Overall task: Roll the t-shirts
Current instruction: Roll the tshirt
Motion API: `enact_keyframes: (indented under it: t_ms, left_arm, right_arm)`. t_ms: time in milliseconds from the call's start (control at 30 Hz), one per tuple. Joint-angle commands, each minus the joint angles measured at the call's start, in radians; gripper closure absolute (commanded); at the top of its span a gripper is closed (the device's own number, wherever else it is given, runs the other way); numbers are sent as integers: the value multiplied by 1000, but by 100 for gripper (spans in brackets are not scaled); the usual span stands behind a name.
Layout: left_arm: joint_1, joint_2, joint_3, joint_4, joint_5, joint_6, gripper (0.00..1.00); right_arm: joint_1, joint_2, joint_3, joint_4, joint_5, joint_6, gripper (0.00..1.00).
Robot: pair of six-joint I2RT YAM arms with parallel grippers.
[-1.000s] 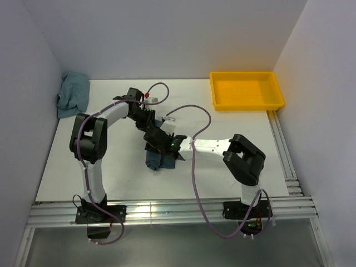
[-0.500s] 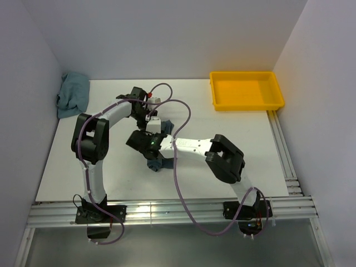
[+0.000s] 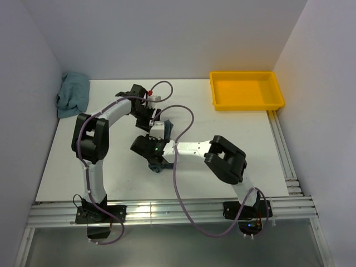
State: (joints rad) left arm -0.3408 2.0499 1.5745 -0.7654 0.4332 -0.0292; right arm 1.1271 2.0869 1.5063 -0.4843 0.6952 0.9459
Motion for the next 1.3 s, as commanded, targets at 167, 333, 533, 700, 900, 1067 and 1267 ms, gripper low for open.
enact_keyframes:
  t_ms: [167, 333, 533, 700, 900, 1067, 1267]
  left_arm:
    - [75, -63, 91, -2, 264, 91, 14]
    - [117, -71, 53, 9, 340, 107, 13]
    - [118, -60, -53, 78, 410, 123, 13]
    - [115, -13, -111, 139, 440, 101, 13]
    - [103, 29, -126, 186, 363, 46, 22]
    - [80, 47, -100, 183, 254, 0, 42]
    - [48, 55, -56, 131, 122, -17, 65]
  right_arm:
    - [-81, -218, -409, 396, -255, 45, 63]
    - [-151, -310, -636, 697, -402, 106, 64]
    - [-234, -311, -793, 972, -575, 183, 64]
    - [-262, -268, -847, 1124, -652, 249, 66]
    - [-285, -209, -896, 1299, -727, 303, 67]
    - [-285, -183, -913, 1360, -747, 323, 67]
    - [-288, -169, -903, 1353, -760, 318, 64]
